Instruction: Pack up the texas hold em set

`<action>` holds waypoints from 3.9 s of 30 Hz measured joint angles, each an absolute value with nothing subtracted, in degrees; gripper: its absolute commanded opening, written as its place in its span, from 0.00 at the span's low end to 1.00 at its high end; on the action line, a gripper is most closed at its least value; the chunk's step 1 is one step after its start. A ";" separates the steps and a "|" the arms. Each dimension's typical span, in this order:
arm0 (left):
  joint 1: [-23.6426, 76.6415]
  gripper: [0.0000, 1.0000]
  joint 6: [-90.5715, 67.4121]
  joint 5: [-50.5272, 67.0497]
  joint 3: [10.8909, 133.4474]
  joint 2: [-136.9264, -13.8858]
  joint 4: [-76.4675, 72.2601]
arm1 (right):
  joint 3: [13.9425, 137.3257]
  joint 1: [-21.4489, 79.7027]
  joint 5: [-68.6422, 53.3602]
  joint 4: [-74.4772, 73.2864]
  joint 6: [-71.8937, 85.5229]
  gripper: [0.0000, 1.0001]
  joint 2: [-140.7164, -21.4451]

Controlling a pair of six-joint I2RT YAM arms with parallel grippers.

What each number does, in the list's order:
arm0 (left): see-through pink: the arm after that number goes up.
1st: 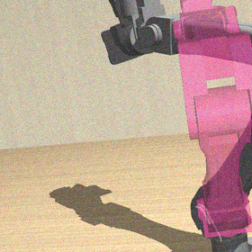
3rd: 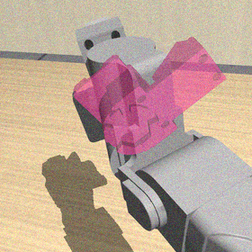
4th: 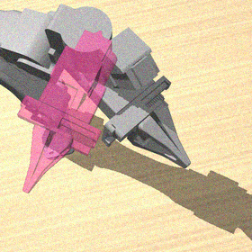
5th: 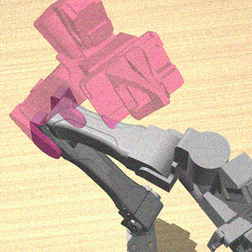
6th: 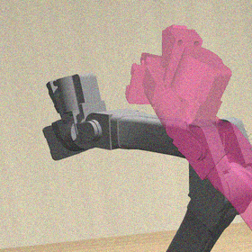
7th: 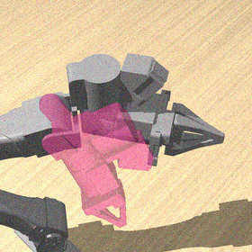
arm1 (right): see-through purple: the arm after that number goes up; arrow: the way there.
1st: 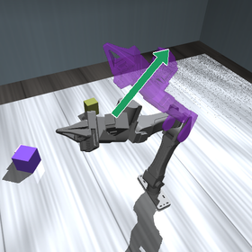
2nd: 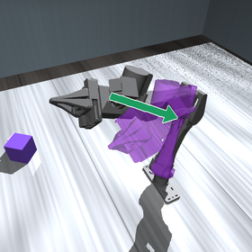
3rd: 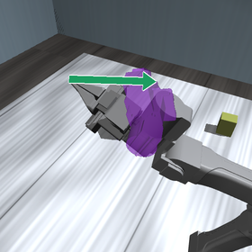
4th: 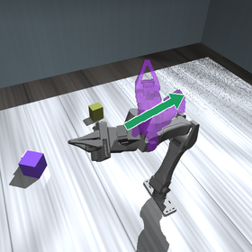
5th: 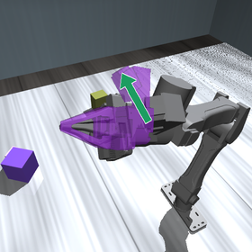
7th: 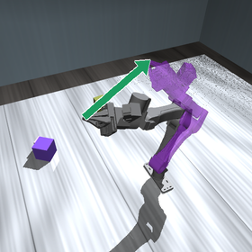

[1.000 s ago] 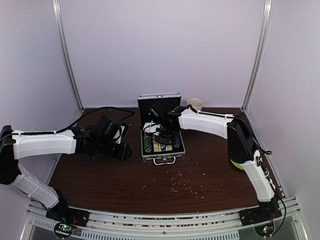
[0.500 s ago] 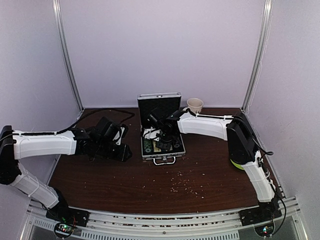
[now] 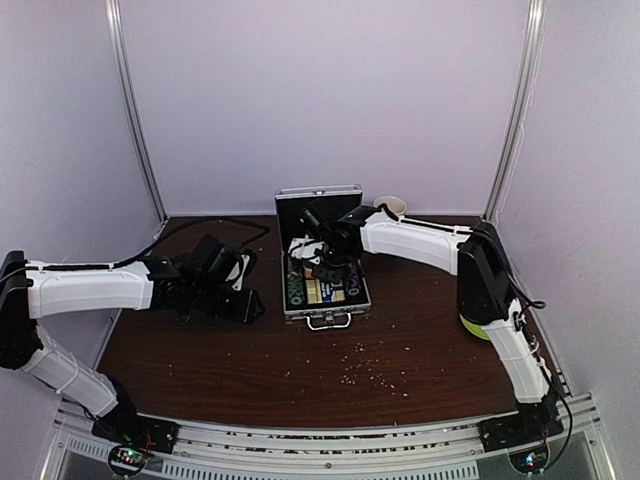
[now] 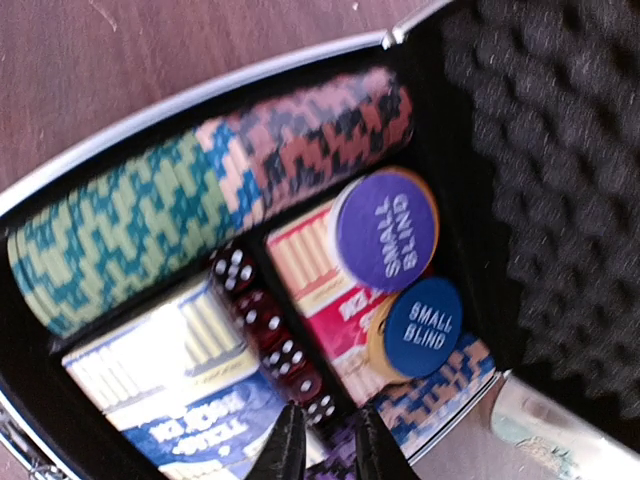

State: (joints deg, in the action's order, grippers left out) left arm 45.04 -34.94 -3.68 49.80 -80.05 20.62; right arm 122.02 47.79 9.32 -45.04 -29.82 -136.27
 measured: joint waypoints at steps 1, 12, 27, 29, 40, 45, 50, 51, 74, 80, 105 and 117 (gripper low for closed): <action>45.04 0.40 -35.03 -3.60 49.80 -80.05 20.60 | 123.22 47.79 9.39 -45.08 -30.00 0.19 -136.86; 45.04 0.40 -35.44 -3.57 48.82 -79.55 20.53 | 127.31 48.71 4.05 -53.65 -36.32 0.20 -140.79; 45.04 0.48 -35.42 -2.87 48.42 -79.37 19.49 | 123.20 48.93 3.01 -55.92 -34.52 0.37 -138.06; 45.04 0.55 -34.92 -3.97 48.56 -79.37 19.86 | 118.24 48.23 2.55 -55.18 -33.58 0.45 -134.72; 41.69 0.53 -34.85 -5.06 59.77 -89.86 19.38 | 94.02 38.98 -5.43 -46.76 -23.18 0.51 -109.10; 38.87 0.48 -36.16 -1.13 64.07 -98.02 15.51 | 93.62 33.89 -14.98 -47.05 -19.25 0.51 -112.44; 35.92 0.43 -37.71 2.66 66.06 -104.71 12.32 | 94.06 31.18 -22.33 -48.03 -16.16 0.51 -118.58; 35.44 0.42 -38.00 3.09 66.22 -105.51 11.73 | 94.63 30.72 -23.53 -48.47 -15.73 0.51 -119.87; 32.56 0.27 -43.51 13.21 66.83 -112.86 2.94 | 100.53 28.99 -35.94 -49.82 -11.94 0.27 -128.18; 32.49 0.22 -44.64 14.20 65.25 -112.73 0.10 | 98.65 29.15 -36.18 -48.29 -11.46 0.24 -127.37; 44.03 0.20 -47.53 13.91 41.95 -92.95 -1.26 | 76.86 41.17 -31.66 -47.48 -9.89 0.25 -111.72; 45.65 0.45 -42.33 3.64 40.95 -73.12 19.38 | 71.99 40.69 -33.67 -50.35 -18.09 0.46 -102.76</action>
State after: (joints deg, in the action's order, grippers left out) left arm 45.65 -42.33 3.64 40.95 -73.12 19.38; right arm 71.99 40.69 -33.67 -50.35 -18.09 -102.76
